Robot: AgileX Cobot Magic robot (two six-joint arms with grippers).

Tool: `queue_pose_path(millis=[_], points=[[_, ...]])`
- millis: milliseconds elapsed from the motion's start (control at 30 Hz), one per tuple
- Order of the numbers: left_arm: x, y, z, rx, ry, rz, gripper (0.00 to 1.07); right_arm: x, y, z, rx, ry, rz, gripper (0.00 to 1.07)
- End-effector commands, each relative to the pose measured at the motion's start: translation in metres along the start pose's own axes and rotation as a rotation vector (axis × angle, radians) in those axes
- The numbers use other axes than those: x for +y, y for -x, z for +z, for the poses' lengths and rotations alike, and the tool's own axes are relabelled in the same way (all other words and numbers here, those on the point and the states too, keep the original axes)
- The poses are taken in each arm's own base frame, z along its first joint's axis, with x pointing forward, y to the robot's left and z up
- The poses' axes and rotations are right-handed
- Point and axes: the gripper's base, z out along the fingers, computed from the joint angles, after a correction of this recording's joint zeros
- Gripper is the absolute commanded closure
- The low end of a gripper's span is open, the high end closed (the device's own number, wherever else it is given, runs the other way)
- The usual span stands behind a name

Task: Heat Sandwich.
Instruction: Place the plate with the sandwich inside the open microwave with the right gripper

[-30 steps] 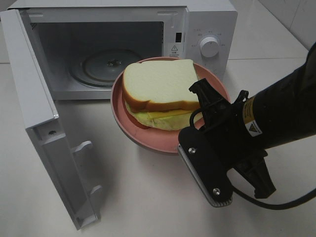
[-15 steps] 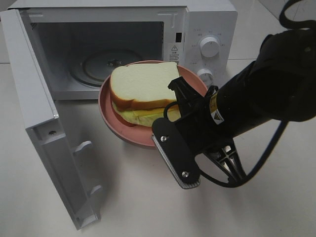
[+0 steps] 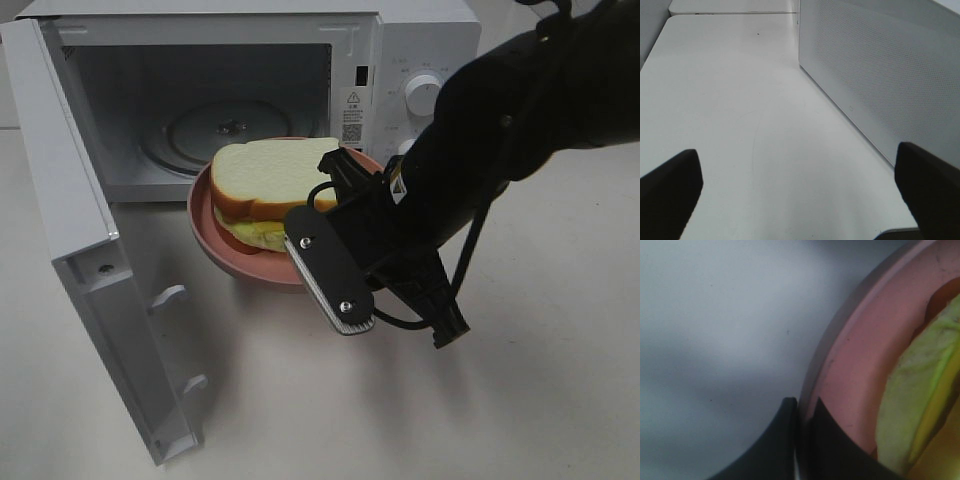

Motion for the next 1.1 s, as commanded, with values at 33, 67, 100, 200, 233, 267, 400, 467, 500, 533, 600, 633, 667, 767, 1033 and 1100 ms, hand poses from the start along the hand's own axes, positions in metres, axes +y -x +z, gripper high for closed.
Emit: queue_pose_path(millis=[33, 67, 100, 200, 233, 267, 400, 467, 500, 533, 600, 633, 667, 767, 1033, 1100], points=[[0.0, -0.002, -0.003, -0.032, 0.004, -0.003, 0.01, -0.014, 0.002, 0.0, -0.021, -0.007, -0.014, 1.07], [0.0, -0.002, -0.003, -0.032, 0.004, -0.003, 0.01, -0.02, 0.003, 0.002, -0.017, -0.001, -0.018, 1.07], [0.0, -0.002, -0.003, -0.032, 0.004, -0.003, 0.01, -0.023, 0.003, 0.003, -0.018, -0.003, -0.018, 1.07], [0.0, -0.002, -0.003, -0.032, 0.004, -0.003, 0.01, -0.034, 0.001, 0.005, -0.016, -0.002, -0.003, 1.07], [0.0, -0.002, -0.003, -0.032, 0.004, -0.003, 0.01, -0.036, 0.001, 0.007, -0.011, 0.007, -0.007, 1.07], [0.0, -0.002, -0.003, -0.032, 0.004, -0.003, 0.01, -0.039, -0.002, 0.008, -0.005, 0.013, -0.003, 1.07], [0.0, -0.002, -0.003, -0.032, 0.004, -0.003, 0.01, -0.052, -0.006, 0.012, 0.002, 0.024, 0.015, 1.07], [0.0, -0.002, -0.003, -0.032, 0.004, -0.003, 0.01, -0.054, -0.005, 0.013, 0.002, 0.027, 0.018, 1.07], [0.0, -0.002, -0.003, -0.032, 0.004, -0.003, 0.01, -0.059, -0.005, 0.017, 0.002, 0.034, 0.019, 1.06], [0.0, -0.002, -0.003, -0.032, 0.004, -0.003, 0.01, -0.061, -0.005, 0.018, 0.002, 0.035, 0.02, 1.06], [0.0, -0.002, -0.003, -0.032, 0.004, -0.003, 0.01, -0.069, -0.004, 0.022, 0.003, 0.043, 0.022, 1.06], [0.0, -0.002, -0.003, -0.032, 0.004, -0.003, 0.01, -0.069, -0.004, 0.022, 0.003, 0.043, 0.022, 1.06], [0.0, -0.002, -0.003, -0.032, 0.004, -0.003, 0.01, -0.072, -0.003, 0.023, -0.001, 0.04, 0.029, 1.06], [0.0, -0.002, -0.003, -0.032, 0.004, -0.003, 0.01, -0.083, -0.002, 0.028, -0.002, 0.03, 0.058, 1.06], [0.0, -0.002, -0.003, -0.032, 0.004, -0.003, 0.01, -0.11, 0.001, 0.036, -0.006, 0.003, 0.1, 1.06], [0.0, -0.002, -0.003, -0.032, 0.004, -0.003, 0.01, -0.112, 0.001, 0.038, -0.001, 0.002, 0.103, 1.06]])
